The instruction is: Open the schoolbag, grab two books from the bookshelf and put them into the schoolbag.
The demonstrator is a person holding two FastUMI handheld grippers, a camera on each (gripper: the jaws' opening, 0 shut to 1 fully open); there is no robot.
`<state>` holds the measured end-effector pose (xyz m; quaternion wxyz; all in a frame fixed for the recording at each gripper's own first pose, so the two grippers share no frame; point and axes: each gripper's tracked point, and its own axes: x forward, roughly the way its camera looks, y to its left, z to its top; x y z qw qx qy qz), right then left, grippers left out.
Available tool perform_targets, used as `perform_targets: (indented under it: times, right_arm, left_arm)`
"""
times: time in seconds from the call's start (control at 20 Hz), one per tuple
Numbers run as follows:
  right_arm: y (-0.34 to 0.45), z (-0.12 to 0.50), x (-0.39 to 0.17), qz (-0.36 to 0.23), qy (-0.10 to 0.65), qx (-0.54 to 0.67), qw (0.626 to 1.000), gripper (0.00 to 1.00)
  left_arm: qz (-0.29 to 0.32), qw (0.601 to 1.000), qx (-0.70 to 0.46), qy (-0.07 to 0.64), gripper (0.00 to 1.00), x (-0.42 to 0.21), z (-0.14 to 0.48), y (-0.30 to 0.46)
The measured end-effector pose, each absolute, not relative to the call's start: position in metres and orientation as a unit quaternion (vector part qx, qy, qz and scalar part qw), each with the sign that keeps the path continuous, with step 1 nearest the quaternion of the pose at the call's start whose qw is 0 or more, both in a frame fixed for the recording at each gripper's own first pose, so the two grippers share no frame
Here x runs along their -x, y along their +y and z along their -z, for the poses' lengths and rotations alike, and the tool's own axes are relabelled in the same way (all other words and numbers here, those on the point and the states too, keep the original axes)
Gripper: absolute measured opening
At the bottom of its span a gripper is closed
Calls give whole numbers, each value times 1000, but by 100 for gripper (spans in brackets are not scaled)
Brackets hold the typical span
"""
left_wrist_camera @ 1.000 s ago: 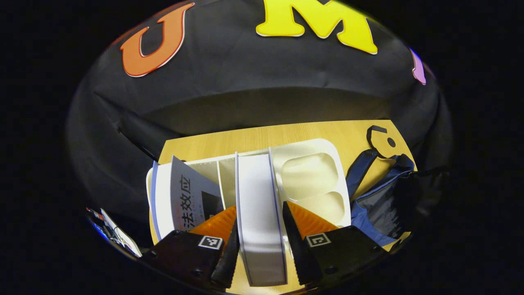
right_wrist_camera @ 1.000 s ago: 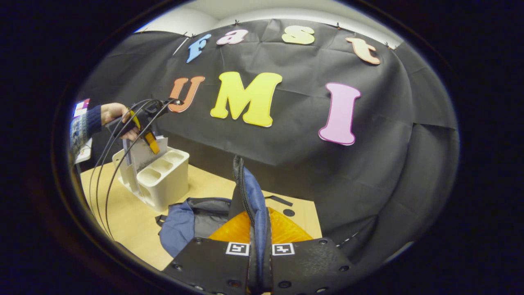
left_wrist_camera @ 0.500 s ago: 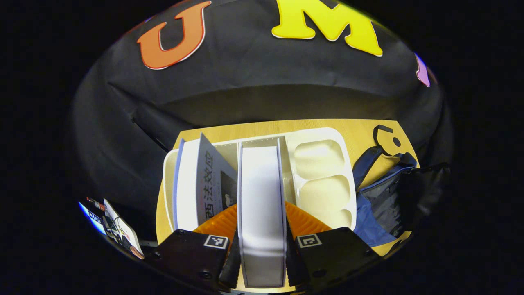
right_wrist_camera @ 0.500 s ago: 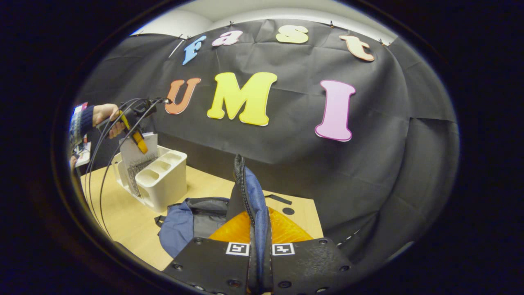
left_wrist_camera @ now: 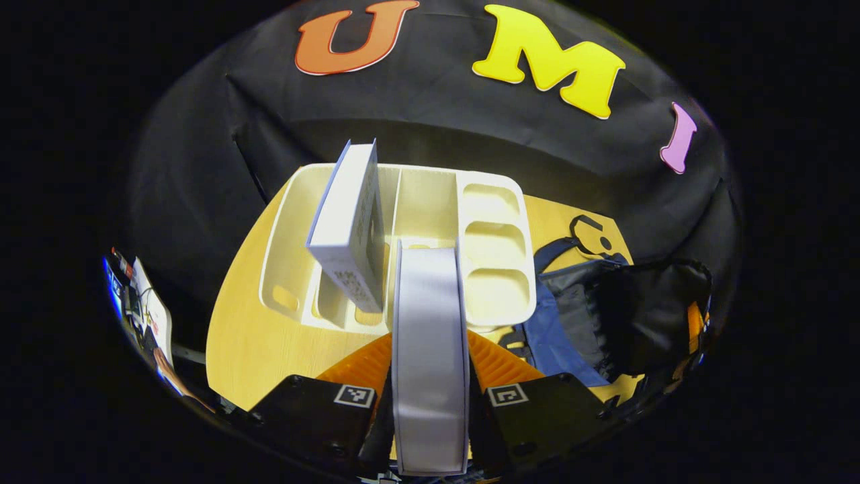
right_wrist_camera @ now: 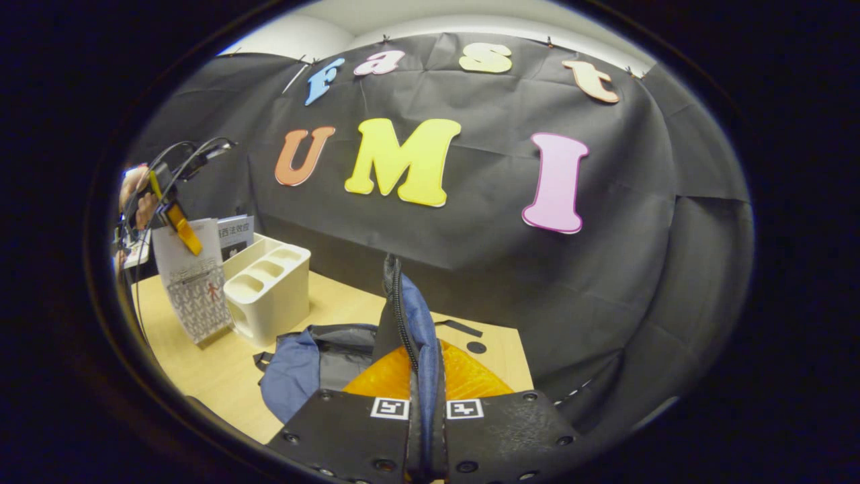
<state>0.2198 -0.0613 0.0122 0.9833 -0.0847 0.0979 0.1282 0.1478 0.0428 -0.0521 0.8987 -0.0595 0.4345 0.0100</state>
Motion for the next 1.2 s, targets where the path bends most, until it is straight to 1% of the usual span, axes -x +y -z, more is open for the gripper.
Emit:
perform_targets:
  times: [0.15, 0.4, 0.65, 0.8, 1.2]
  right_arm:
    - [-61, -8, -221, -128, 102, 85, 983, 6]
    - [-62, -7, -224, -128, 103, 78, 983, 6]
    - [-62, -6, -225, -127, 107, 77, 983, 5]
    - [-60, -9, -224, -129, 109, 84, 982, 6]
    - [-65, -13, -226, -122, 118, 94, 981, 6]
  left_arm:
    - [-13, 904, 88, 419, 47, -120, 46, 42]
    - [-3, 910, 158, 383, 47, -97, 34, 27]
    - [39, 896, 221, 383, 46, -98, 41, -9]
    - [74, 886, 243, 388, 47, -99, 49, -39]
    - [153, 867, 325, 347, 46, -130, 47, -118]
